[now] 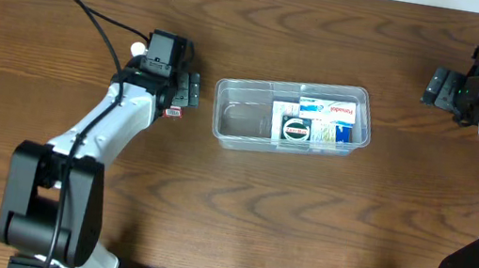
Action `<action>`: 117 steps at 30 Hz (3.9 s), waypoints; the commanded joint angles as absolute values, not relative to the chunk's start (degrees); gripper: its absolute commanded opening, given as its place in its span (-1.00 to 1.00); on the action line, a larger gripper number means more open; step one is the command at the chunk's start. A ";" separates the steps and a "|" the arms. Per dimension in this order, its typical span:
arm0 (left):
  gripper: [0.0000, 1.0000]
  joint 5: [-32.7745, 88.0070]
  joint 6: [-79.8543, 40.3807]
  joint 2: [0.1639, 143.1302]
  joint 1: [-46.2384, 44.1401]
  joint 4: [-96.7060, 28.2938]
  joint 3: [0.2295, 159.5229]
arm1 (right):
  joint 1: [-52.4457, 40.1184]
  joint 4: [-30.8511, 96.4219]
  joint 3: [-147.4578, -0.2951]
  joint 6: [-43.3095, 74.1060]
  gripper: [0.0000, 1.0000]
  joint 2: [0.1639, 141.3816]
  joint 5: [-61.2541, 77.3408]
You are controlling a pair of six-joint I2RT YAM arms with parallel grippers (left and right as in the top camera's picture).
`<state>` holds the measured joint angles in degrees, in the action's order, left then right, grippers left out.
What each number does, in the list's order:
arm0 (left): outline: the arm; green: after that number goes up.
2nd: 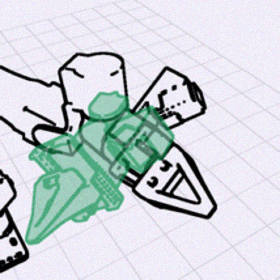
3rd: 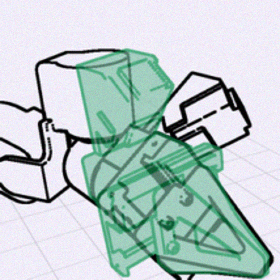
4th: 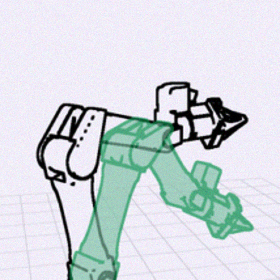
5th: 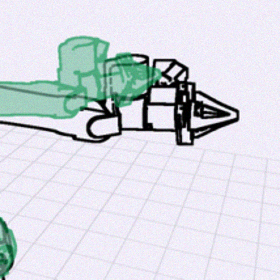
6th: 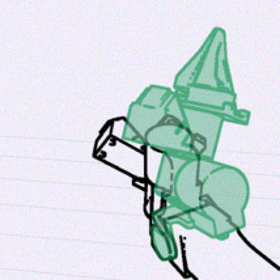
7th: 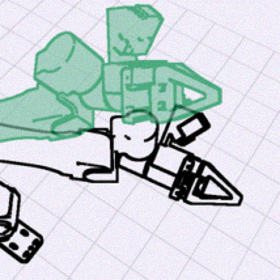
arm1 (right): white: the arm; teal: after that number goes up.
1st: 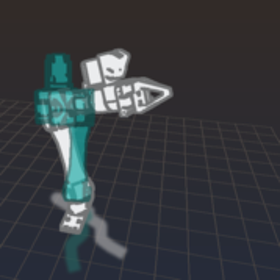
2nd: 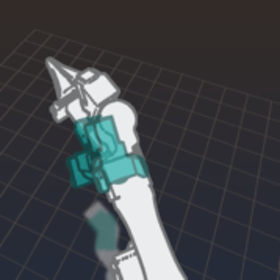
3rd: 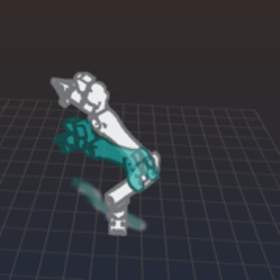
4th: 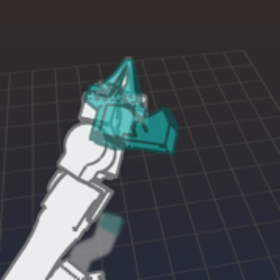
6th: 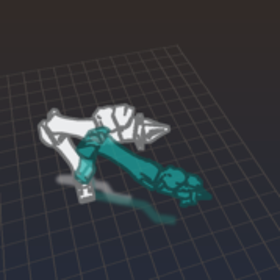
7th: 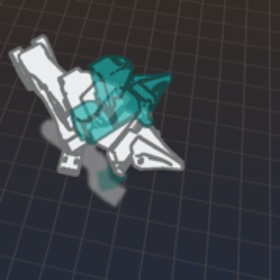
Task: Pack container
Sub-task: 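Reach the left gripper to the red Panadol sachet and grasp it, then lift the red sachet and carry it over the container with left gripper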
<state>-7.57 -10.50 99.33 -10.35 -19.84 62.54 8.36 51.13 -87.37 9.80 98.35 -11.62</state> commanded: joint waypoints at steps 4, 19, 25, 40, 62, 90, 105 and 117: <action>0.96 -8.43 -9.93 102.30 -10.04 -18.83 63.72 | 8.56 51.03 -87.99 9.13 0.99 97.62 -12.19; 0.96 -8.19 -9.96 108.25 -8.64 -16.99 63.70 | 8.56 51.03 -87.99 9.13 0.99 97.62 -12.21; 0.63 -8.19 -9.96 108.22 -8.64 -17.02 63.70 | 8.56 51.03 -87.99 9.13 0.99 97.62 -12.21; 0.30 -8.14 -9.96 107.13 -8.71 -17.96 63.72 | 8.56 51.03 -87.99 9.13 0.98 97.62 -12.21; 0.28 5.58 -15.22 85.45 -11.88 -26.35 63.72 | 8.56 51.05 -87.99 9.13 0.98 97.62 -12.21; 0.11 -5.63 -28.25 94.28 -36.16 -35.66 82.54 | 8.56 51.03 -87.99 9.13 0.99 97.62 -12.21; 0.12 -11.00 -28.99 103.22 -36.34 -36.05 82.46 | 8.56 51.05 -87.99 9.13 0.99 97.62 -12.21; 0.12 -11.81 -29.06 104.73 -36.36 -37.28 81.06 | 8.56 51.03 -87.99 9.13 0.98 97.62 -12.21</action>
<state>-10.35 -28.53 102.96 -36.29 -37.12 81.62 8.36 51.13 -87.37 9.80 98.35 -11.62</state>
